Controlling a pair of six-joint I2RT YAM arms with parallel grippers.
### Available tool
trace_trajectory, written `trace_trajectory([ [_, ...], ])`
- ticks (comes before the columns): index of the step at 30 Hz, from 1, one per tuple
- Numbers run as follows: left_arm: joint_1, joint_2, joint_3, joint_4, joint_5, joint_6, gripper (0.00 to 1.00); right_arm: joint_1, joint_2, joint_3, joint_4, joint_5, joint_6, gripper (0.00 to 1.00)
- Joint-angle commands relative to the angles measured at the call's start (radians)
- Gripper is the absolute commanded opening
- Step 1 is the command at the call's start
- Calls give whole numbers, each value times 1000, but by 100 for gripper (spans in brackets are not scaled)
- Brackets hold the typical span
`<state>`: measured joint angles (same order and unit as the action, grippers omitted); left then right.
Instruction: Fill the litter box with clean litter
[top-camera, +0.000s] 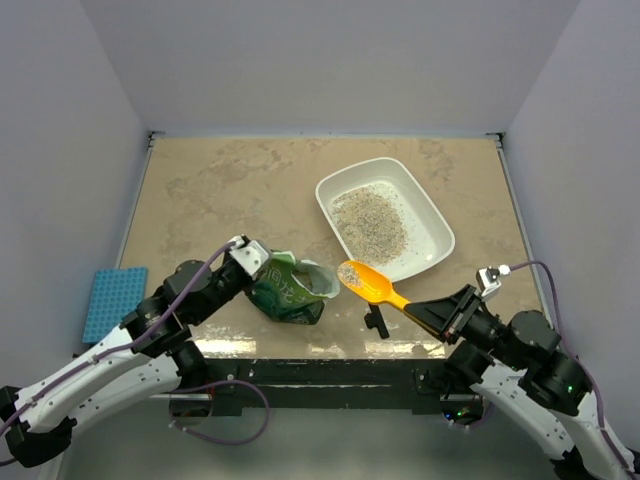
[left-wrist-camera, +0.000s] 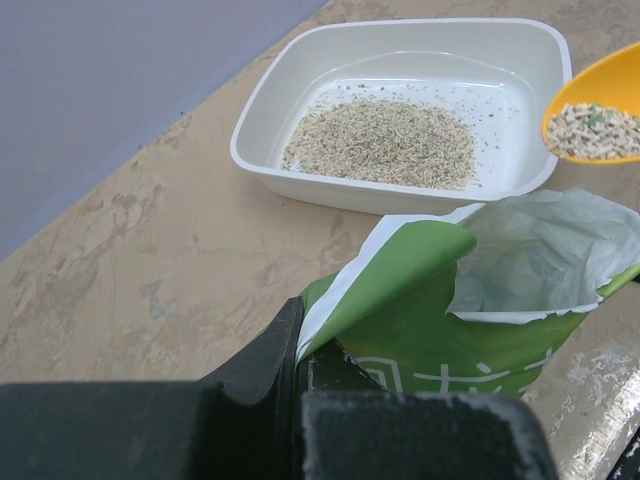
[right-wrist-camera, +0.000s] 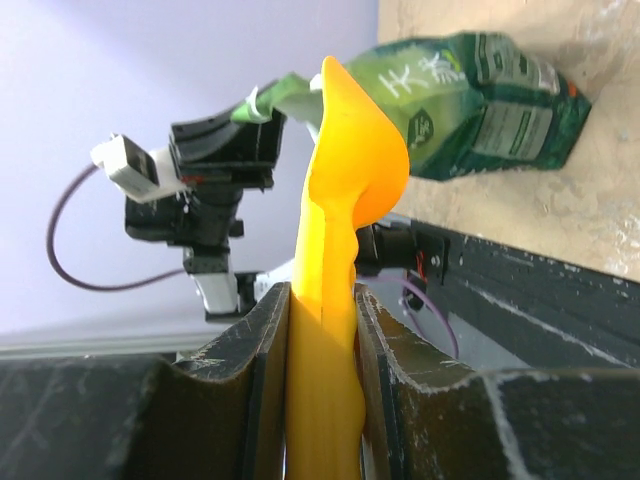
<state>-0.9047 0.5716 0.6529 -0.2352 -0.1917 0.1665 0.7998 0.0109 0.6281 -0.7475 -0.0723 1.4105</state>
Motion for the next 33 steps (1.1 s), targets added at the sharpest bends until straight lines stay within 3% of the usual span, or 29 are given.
trace_trajectory([
  [1,0,-29,59,2,-69,-15,0,1,18,62,94,152,38,0],
  [11,0,-65,94,-84,-57,8,0,3,185,59,212,505,34,0],
  [17,0,-85,116,-113,-43,-12,0,2,265,-66,273,675,48,0],
  [21,0,-104,119,-144,-48,-30,0,1,424,-126,289,762,35,0],
  [26,0,-125,111,-171,-58,-33,0,3,638,-82,284,825,-106,0],
  [33,0,-138,99,-171,-64,-21,0,4,902,116,258,861,-367,0],
])
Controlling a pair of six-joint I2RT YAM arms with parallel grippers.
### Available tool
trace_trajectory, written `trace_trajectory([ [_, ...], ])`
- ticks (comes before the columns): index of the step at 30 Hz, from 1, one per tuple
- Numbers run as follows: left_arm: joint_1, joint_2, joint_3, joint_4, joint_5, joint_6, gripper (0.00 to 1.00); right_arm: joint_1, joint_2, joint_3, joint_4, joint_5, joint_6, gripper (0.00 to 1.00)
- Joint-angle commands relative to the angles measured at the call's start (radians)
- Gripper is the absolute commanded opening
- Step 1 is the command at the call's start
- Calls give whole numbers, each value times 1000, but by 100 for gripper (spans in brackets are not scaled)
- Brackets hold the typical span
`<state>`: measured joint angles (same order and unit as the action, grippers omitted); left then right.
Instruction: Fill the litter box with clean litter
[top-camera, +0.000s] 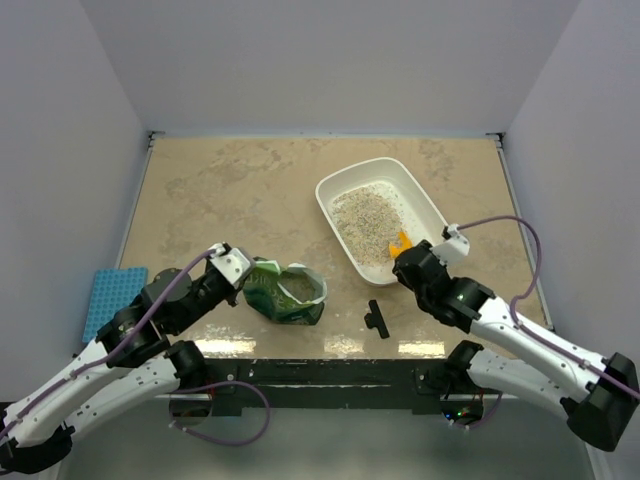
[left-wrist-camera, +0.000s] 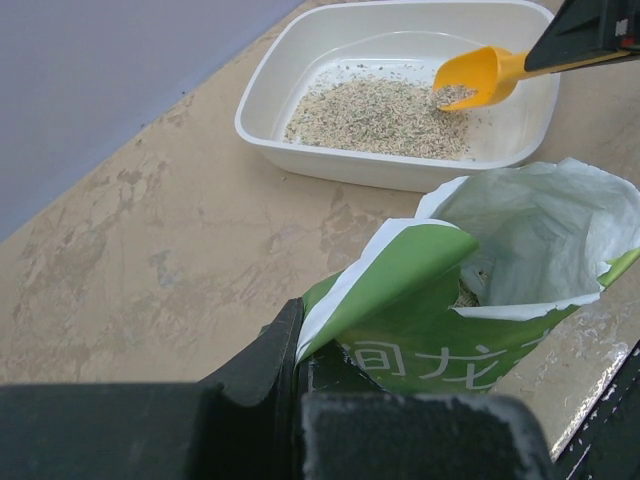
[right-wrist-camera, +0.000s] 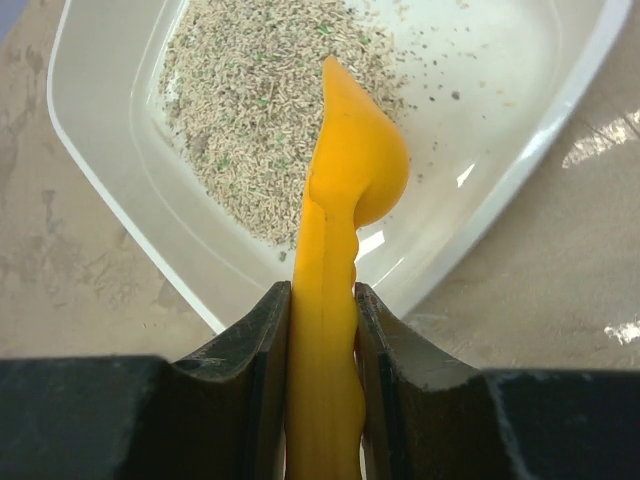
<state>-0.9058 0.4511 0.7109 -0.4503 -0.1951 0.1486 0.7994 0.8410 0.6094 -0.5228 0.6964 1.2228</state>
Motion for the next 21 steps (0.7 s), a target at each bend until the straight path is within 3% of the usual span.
trace_trajectory([
  [1,2,-15,39,47,-61,0,0,4,93,154,27,92,-225,0],
  [8,2,21,88,35,-131,45,0,3,295,364,-40,118,-440,0],
  [12,1,52,116,42,-199,130,0,4,395,503,-164,170,-511,0],
  [17,2,81,160,110,-314,279,0,6,417,556,-210,209,-563,0],
  [21,2,101,188,189,-320,388,0,4,382,573,-191,174,-617,0],
])
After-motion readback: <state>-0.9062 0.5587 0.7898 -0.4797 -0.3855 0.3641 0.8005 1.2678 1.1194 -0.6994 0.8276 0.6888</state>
